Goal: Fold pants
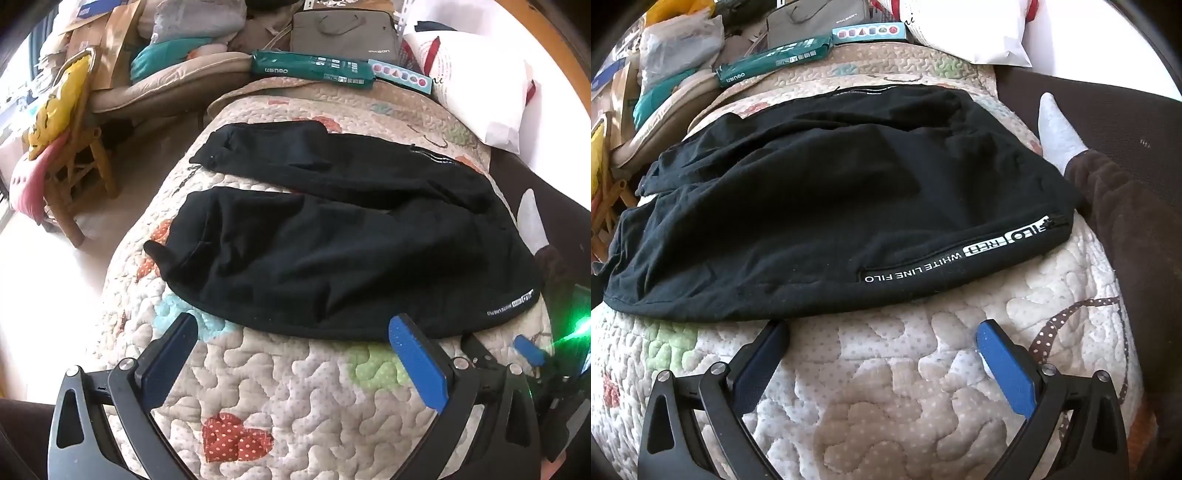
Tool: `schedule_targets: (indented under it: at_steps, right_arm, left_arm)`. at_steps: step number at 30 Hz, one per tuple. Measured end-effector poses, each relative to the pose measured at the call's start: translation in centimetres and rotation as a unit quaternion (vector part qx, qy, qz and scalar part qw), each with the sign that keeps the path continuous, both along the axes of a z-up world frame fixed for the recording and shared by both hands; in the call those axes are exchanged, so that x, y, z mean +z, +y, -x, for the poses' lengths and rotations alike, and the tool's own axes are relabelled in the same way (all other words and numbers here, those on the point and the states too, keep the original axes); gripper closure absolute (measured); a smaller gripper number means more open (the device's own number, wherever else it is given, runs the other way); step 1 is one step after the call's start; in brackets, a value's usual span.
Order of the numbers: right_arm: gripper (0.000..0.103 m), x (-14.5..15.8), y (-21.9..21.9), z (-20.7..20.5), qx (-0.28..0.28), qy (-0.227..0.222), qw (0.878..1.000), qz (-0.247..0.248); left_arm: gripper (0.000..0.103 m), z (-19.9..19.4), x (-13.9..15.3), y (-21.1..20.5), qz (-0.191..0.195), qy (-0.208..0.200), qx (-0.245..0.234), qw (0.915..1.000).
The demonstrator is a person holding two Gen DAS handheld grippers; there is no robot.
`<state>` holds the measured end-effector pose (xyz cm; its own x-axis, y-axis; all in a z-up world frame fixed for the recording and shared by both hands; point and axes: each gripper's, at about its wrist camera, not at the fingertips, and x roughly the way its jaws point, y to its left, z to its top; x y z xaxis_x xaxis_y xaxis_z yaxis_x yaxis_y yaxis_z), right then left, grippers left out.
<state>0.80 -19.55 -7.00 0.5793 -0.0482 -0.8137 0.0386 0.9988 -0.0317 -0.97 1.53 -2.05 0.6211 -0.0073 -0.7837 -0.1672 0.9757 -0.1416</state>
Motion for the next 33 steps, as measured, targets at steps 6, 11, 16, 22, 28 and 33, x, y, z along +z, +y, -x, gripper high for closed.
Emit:
schedule_targets:
  at_steps: [6,11,16,22,28,33]
  right_arm:
    - [0.0,2.0,-0.1,1.6,-0.005,-0.04,0.999,0.026]
    - [0.0,3.5,0.1,2.2,-0.007,-0.071,0.997,0.034]
    - [0.0,4.1,0.7,2.2,-0.001,-0.081,0.996,0.037]
    - [0.0,4.1,0.7,2.2,0.001,-0.08,0.996,0.036]
    - [0.0,4.0,0.8,2.0,0.002,-0.075,0.996,0.037]
    - [0.0,4.0,0.9,1.9,0.002,-0.074,0.997,0.036]
  left_arm:
    - [0.0,0.5,-0.7,-0.1,-0.006,0.012,0.004,0.9999]
    - [0.0,0.5,-0.9,-0.1,-0.017,0.024,0.008,0.9995]
    - [0.0,0.5,-1.8,-0.2,-0.032,0.039,0.011,0.9987]
    - [0.0,0.2,-2.7,-0.1,-0.052,0.053,0.01,0.9972]
    - [0.0,1.0,-4.4,-0.6,-0.065,0.049,0.01,0.9966]
    - [0.0,1.2,-4.7,0.0,-0.051,0.043,0.011,0.9977]
